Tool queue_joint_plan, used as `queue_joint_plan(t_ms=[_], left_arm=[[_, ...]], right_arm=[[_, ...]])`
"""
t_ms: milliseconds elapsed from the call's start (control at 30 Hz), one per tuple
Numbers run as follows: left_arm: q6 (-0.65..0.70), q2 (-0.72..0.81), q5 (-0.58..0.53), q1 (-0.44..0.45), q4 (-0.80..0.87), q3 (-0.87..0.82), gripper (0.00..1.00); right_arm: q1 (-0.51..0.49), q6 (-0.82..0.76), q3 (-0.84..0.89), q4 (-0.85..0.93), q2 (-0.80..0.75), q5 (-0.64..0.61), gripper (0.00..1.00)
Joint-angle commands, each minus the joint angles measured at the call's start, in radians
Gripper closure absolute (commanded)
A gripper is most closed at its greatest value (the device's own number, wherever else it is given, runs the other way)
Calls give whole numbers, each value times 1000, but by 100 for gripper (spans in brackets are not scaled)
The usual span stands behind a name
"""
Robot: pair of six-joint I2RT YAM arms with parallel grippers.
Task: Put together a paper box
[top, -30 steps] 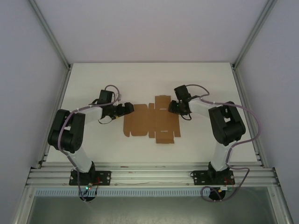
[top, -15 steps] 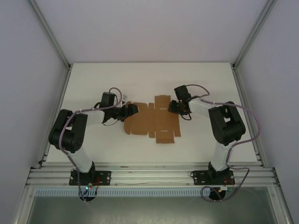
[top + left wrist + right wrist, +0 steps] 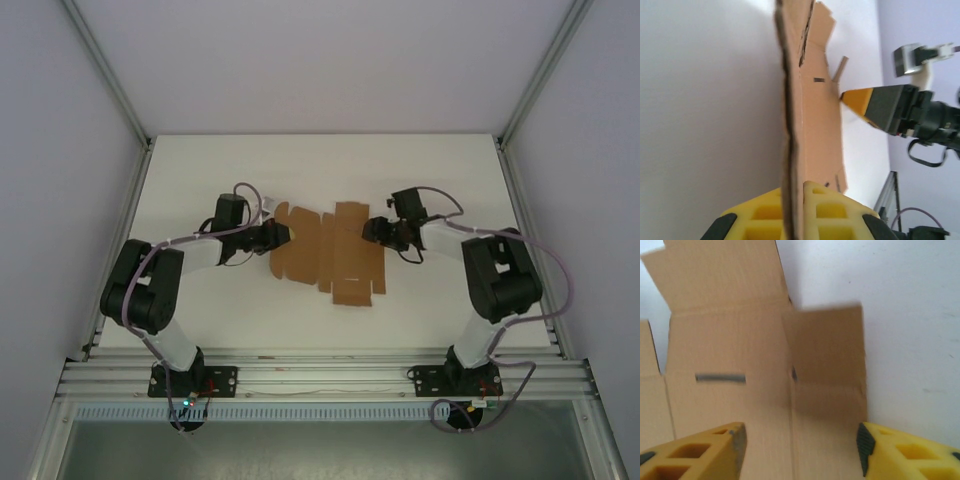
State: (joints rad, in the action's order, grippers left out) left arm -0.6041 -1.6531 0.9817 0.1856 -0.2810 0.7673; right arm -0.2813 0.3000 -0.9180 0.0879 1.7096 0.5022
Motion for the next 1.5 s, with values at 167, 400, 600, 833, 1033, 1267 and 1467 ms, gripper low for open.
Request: queue_joint_plan(t_ms=[167,400,600,833,1033,1267,1467], left_arm=[[-255,90,199,0,-510,46,100],[-352,156,248,0,-611,85,100],[-332,261,242,4,-588,82,100],[-269,353,224,28,-511,85,100],[-162,411,161,28,-357,76,100],[-103,427,90,28,-246,72,100],[-72,415,20,29,-182,58,100]], right_arm=[[203,54,137,-229,-238,421,13],[233,-10,148,-187,-390,444,12],[249,1,168,-226,-468,502,12],[248,74,178,-344,-503,634,27],[249,73,178,-376,-517,645,68],[248,4,198,-353,-549,620,92],[247,-106,215,-318,-553,594,100]])
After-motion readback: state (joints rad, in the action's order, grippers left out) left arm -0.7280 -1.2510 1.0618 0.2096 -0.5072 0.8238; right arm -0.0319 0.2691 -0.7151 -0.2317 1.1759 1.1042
